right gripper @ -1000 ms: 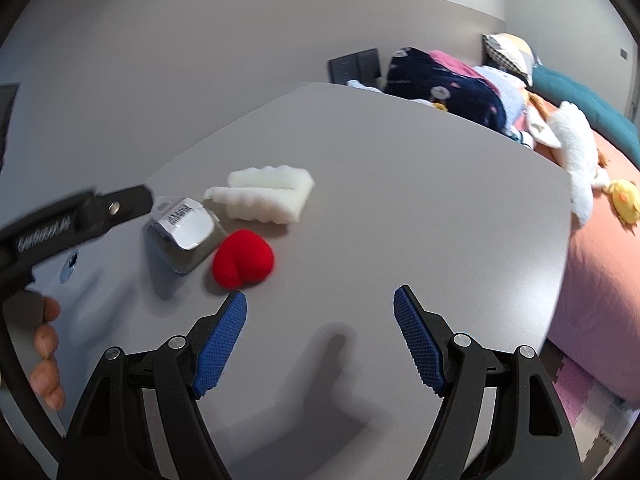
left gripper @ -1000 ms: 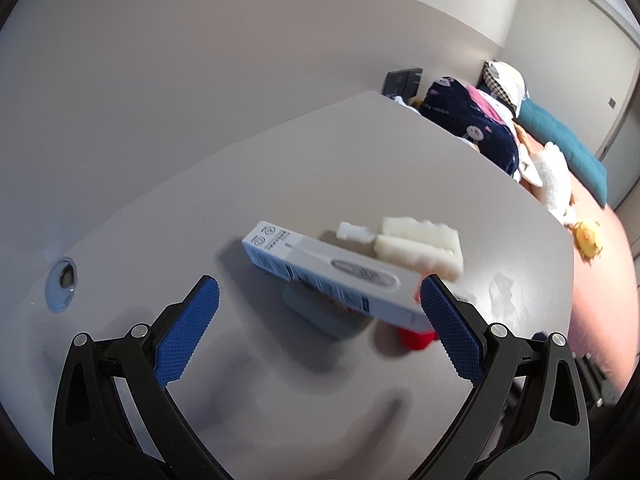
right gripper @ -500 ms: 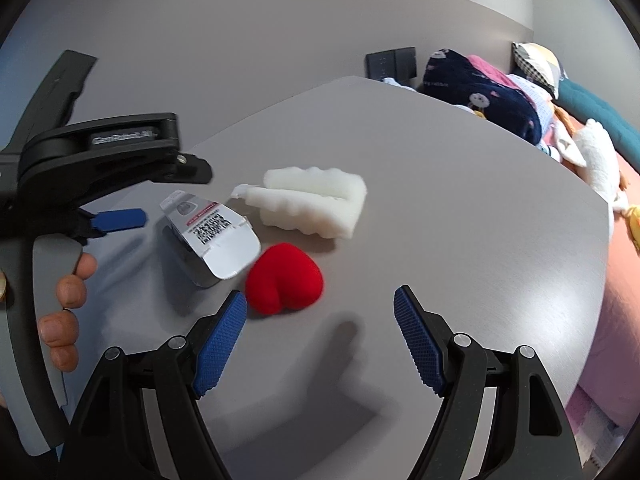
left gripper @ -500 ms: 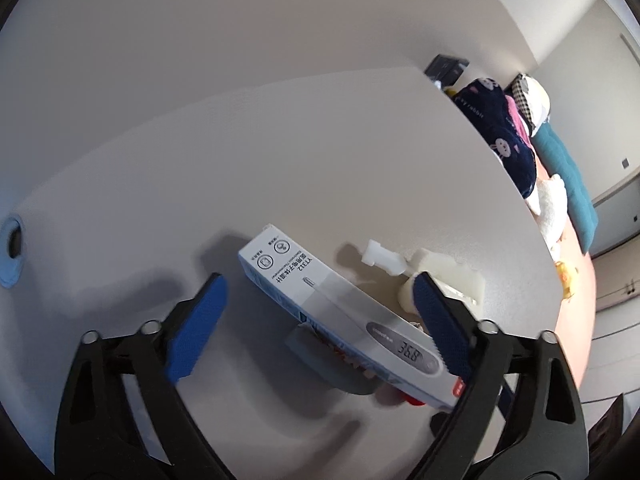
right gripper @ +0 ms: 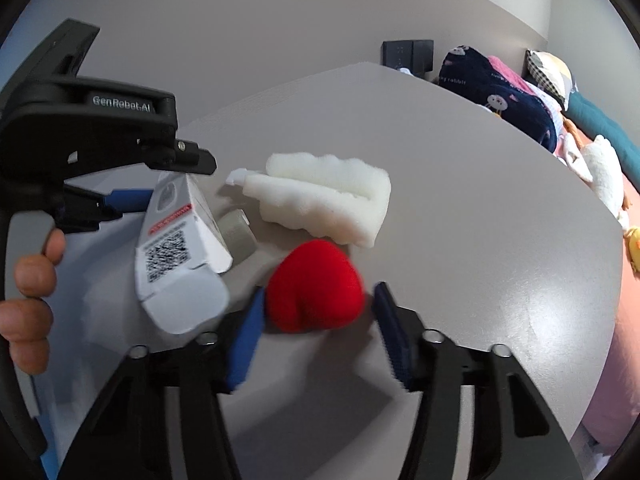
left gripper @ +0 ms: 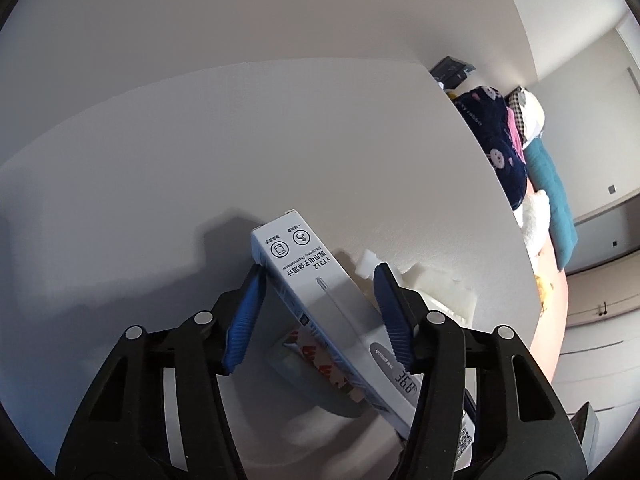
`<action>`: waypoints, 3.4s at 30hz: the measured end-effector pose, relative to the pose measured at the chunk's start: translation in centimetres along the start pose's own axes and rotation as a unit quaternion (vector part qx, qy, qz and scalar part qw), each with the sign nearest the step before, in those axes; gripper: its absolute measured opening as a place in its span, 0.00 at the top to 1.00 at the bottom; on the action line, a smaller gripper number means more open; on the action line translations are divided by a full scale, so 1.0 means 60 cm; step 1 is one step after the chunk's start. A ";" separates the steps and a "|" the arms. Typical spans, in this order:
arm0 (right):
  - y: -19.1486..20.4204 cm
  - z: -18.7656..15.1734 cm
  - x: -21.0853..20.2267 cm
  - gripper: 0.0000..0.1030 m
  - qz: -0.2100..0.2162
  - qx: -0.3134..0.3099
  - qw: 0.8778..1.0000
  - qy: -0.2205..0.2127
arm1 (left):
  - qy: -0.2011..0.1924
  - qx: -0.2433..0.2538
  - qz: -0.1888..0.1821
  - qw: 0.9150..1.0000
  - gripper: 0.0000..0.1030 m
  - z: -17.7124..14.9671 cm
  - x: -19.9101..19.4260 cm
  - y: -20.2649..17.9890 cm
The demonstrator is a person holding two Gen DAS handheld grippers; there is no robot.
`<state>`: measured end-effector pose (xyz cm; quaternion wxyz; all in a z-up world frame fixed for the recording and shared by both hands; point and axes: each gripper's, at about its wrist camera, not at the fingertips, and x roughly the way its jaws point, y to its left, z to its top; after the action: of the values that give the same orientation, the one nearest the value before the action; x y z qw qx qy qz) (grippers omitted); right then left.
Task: Collect trash
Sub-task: 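Grasp the white thermometer box with the left gripper while the right grasps the red heart plush, then carry the thermometer box and red heart toward the black bin, then open both grippers over the bin to drop box and heart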
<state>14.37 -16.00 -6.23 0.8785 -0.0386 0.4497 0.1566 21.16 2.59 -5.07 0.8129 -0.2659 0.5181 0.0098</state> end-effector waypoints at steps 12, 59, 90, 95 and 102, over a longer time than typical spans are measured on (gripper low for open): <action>-0.019 -0.001 -0.012 0.53 0.014 0.022 1.000 -0.011 | -0.009 0.040 -0.063 0.997 0.69 0.001 0.000 -0.021; -0.162 -0.126 -0.262 0.53 -0.040 0.116 0.988 -0.089 | -0.071 0.239 -0.113 0.962 0.74 -0.223 -0.162 -0.243; -0.337 -0.276 -0.397 0.53 -0.113 0.233 0.958 -0.124 | 0.005 0.360 -0.157 0.920 0.73 -0.443 -0.122 -0.423; -0.369 -0.298 -0.411 0.53 -0.127 0.255 0.951 -0.124 | 0.022 0.387 -0.160 0.908 0.73 -0.478 -0.107 -0.456; -0.419 -0.332 -0.423 0.42 -0.140 0.300 0.936 -0.117 | 0.062 0.436 -0.137 0.887 0.50 -0.527 -0.074 -0.484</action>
<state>-7.22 -50.08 0.47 0.9087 0.1833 0.3595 -0.1066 1.11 -35.17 0.78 0.8062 0.0472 0.4784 -0.3450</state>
